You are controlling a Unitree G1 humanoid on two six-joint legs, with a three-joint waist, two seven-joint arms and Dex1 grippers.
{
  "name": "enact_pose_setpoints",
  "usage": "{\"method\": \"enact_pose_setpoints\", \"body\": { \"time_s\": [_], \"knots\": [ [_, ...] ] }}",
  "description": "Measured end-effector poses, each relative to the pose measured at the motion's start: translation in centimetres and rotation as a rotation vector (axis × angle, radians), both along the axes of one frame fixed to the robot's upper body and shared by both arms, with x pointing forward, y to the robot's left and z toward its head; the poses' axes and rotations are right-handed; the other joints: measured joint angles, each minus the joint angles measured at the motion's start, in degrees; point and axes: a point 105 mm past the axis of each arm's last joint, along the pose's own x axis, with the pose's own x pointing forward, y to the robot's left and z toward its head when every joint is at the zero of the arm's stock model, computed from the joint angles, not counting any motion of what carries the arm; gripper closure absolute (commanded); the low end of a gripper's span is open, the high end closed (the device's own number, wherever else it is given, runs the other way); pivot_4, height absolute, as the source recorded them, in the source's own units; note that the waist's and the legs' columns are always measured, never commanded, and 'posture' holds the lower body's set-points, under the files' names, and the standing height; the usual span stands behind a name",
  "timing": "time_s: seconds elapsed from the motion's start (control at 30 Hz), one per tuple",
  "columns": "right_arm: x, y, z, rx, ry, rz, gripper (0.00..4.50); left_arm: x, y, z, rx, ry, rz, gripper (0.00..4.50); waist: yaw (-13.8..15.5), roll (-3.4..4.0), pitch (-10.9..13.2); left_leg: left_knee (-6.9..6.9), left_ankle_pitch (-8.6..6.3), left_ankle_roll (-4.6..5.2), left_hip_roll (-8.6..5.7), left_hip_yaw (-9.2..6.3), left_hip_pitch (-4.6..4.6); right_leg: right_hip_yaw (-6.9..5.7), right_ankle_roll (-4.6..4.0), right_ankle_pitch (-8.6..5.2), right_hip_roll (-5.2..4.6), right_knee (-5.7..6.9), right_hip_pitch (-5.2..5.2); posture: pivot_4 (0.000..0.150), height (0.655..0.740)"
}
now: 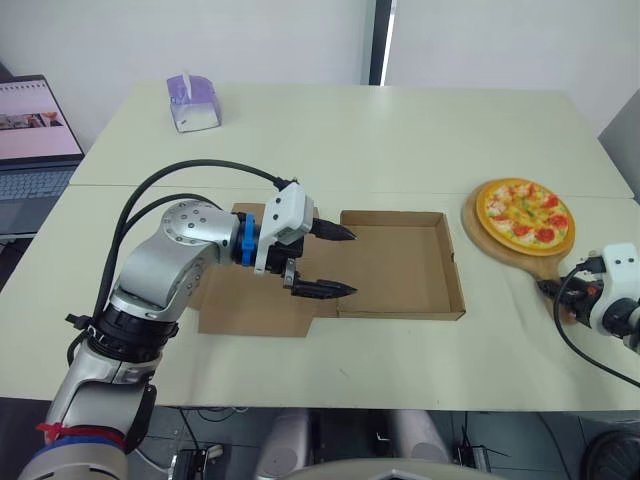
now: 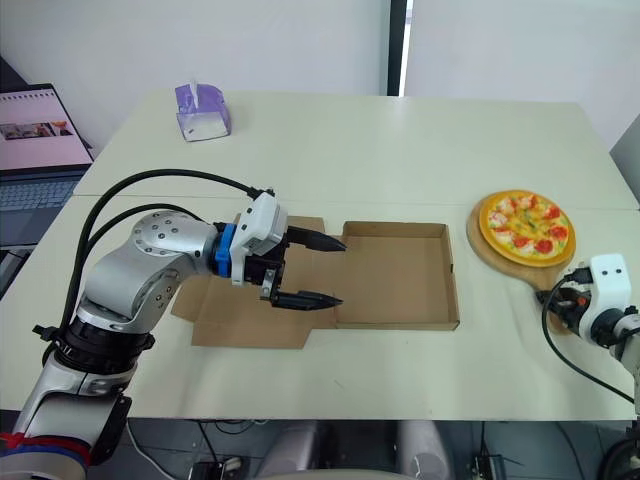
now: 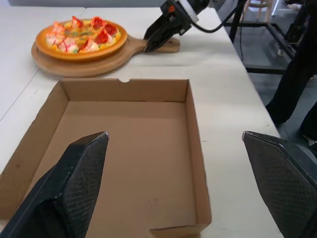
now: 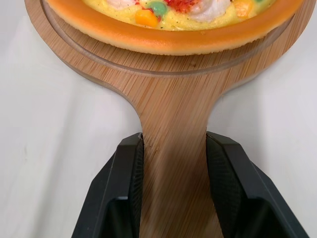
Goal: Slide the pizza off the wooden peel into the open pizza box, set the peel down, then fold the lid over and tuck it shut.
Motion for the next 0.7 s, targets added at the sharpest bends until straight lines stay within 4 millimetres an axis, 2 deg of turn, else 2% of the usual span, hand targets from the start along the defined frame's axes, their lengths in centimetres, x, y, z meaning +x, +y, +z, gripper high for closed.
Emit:
{"method": "enact_pose_setpoints", "body": {
  "time_s": [0.17,0.3,0.43,0.57,0.7],
  "knots": [
    [0.2,-0.3,4.0,-0.088,-0.076,0.080,2.97,0.9,1.5,0.4,0.020,-0.013,0.060,0.00,0.11,0.21,0.08,-0.01,0.00,0.01,0.00,-0.06,-0.20,-0.06,0.00,0.00,0.00,-0.03,-0.14,0.150,0.7251],
    [-0.6,1.6,6.4,-0.176,-0.091,0.266,2.97,1.4,3.0,0.9,0.029,-0.023,0.104,0.00,0.07,0.19,0.09,-0.01,-0.02,0.04,0.01,-0.09,-0.20,-0.10,0.01,0.00,0.02,-0.06,-0.12,0.150,0.7251],
    [-1.1,3.7,7.4,-0.220,-0.108,0.432,2.97,1.4,4.2,1.5,0.040,-0.033,0.122,0.00,0.09,0.16,0.10,0.02,-0.02,0.04,0.01,-0.08,-0.21,-0.09,0.01,0.00,0.01,-0.06,-0.11,0.150,0.7251],
    [-1.0,4.2,7.6,-0.303,-0.108,0.512,2.97,1.2,4.7,1.4,0.056,-0.027,0.122,0.00,0.18,0.14,0.12,0.03,-0.01,0.02,0.00,-0.09,-0.22,-0.09,0.02,0.00,0.01,-0.08,-0.11,0.150,0.7251],
    [-0.6,4.9,7.1,-0.391,-0.097,0.612,2.97,1.3,4.8,1.5,0.056,-0.028,0.129,0.00,0.15,0.11,0.13,0.03,-0.01,0.02,0.00,-0.09,-0.23,-0.10,0.02,0.00,0.01,-0.08,-0.12,0.150,0.7251]
  ]
}}
